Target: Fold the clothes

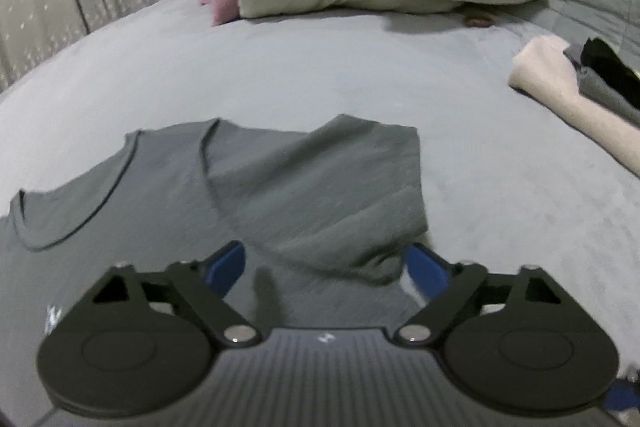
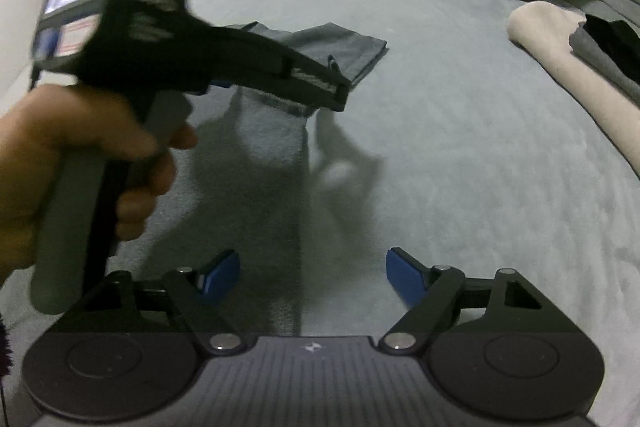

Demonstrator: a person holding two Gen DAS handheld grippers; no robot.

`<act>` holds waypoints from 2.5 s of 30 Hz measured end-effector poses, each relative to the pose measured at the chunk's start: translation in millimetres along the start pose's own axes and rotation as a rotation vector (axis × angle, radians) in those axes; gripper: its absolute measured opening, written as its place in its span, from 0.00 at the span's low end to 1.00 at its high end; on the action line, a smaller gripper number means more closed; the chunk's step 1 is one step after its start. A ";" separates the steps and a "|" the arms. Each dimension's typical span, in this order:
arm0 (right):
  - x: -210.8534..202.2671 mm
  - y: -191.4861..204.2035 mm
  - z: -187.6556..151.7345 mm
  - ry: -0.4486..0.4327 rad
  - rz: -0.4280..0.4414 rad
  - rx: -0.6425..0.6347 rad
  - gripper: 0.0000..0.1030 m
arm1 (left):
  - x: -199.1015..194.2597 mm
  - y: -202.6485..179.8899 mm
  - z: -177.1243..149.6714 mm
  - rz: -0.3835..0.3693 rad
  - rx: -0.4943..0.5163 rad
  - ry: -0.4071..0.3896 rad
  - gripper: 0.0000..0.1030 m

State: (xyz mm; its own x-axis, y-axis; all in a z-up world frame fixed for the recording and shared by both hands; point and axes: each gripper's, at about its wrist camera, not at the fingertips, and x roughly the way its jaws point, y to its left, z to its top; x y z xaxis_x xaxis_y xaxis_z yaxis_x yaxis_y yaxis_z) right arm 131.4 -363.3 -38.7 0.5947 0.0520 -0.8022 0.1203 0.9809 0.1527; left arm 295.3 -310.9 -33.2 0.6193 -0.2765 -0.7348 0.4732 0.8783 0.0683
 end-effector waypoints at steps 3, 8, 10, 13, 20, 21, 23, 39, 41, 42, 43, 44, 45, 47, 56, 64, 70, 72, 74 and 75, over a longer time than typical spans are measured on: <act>-1.5 0.4 -1.5 -0.002 0.012 0.002 0.66 | 6.2 -7.4 1.0 0.015 0.003 -0.002 0.67; -3.8 1.4 -3.4 0.003 0.062 0.015 0.29 | -2.2 -1.4 -1.5 0.007 -0.038 -0.037 0.27; -3.7 2.2 -3.2 0.014 0.107 0.033 0.12 | -8.6 5.9 -3.1 -0.003 -0.080 -0.056 0.14; -6.4 7.7 -3.4 0.012 0.176 0.045 0.10 | -18.6 21.3 -4.5 -0.014 -0.154 -0.081 0.11; -18.0 38.5 -4.1 -0.027 0.316 -0.020 0.10 | -43.7 64.5 -10.5 0.012 -0.282 -0.109 0.11; -18.8 42.3 -4.4 -0.028 0.331 -0.026 0.10 | -46.1 71.7 -12.4 0.019 -0.300 -0.107 0.11; -20.2 51.2 -5.4 -0.029 0.363 -0.040 0.10 | -50.3 86.0 -17.3 0.029 -0.337 -0.102 0.11; -46.7 66.3 -22.2 0.006 0.481 -0.093 0.28 | -59.8 179.5 -71.9 0.120 -0.604 -0.018 0.20; -45.2 65.5 -24.2 0.038 0.521 -0.082 0.28 | -64.6 181.0 -78.2 0.100 -0.603 -0.011 0.29; -42.0 68.7 -26.7 0.062 0.532 -0.087 0.28 | -69.9 181.1 -83.9 0.076 -0.605 -0.010 0.32; -38.8 71.9 -29.3 0.086 0.542 -0.092 0.28 | -73.2 181.2 -85.6 0.053 -0.610 -0.007 0.34; -37.1 75.5 -31.1 0.105 0.553 -0.098 0.28 | -76.6 180.9 -87.6 0.026 -0.614 -0.003 0.36; -36.3 79.2 -32.6 0.123 0.565 -0.105 0.28 | -80.1 180.4 -89.8 -0.004 -0.619 0.000 0.36; -34.5 86.6 -35.8 0.159 0.592 -0.120 0.29 | -86.5 179.3 -94.6 -0.059 -0.626 0.015 0.43; -85.1 78.6 -50.0 0.036 0.458 -0.224 0.52 | -125.6 166.5 -147.3 -0.182 -0.629 0.080 0.53; -93.2 14.9 -70.6 0.037 0.289 -0.155 0.52 | -147.7 133.4 -157.4 -0.256 -0.569 0.088 0.55; -73.8 5.4 -97.9 0.109 0.269 -0.187 0.48 | -150.4 103.3 -163.9 -0.305 -0.538 0.114 0.57; -72.5 7.5 -104.5 0.124 0.286 -0.211 0.37 | -152.1 99.1 -169.5 -0.315 -0.535 0.124 0.57; -77.3 8.2 -108.5 0.138 0.334 -0.218 0.11 | -153.1 97.0 -173.5 -0.331 -0.538 0.133 0.57; -79.8 8.8 -108.1 0.144 0.375 -0.209 0.10 | -153.5 96.3 -175.2 -0.340 -0.541 0.138 0.57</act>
State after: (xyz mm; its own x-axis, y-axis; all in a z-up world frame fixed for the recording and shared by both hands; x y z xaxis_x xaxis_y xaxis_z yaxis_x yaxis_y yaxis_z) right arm -1.0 -338.5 -35.7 0.4484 0.4216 -0.7882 -0.2543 0.9055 0.3397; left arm 136.0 -115.6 -32.0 0.3879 -0.5526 -0.7377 0.2238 0.8329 -0.5062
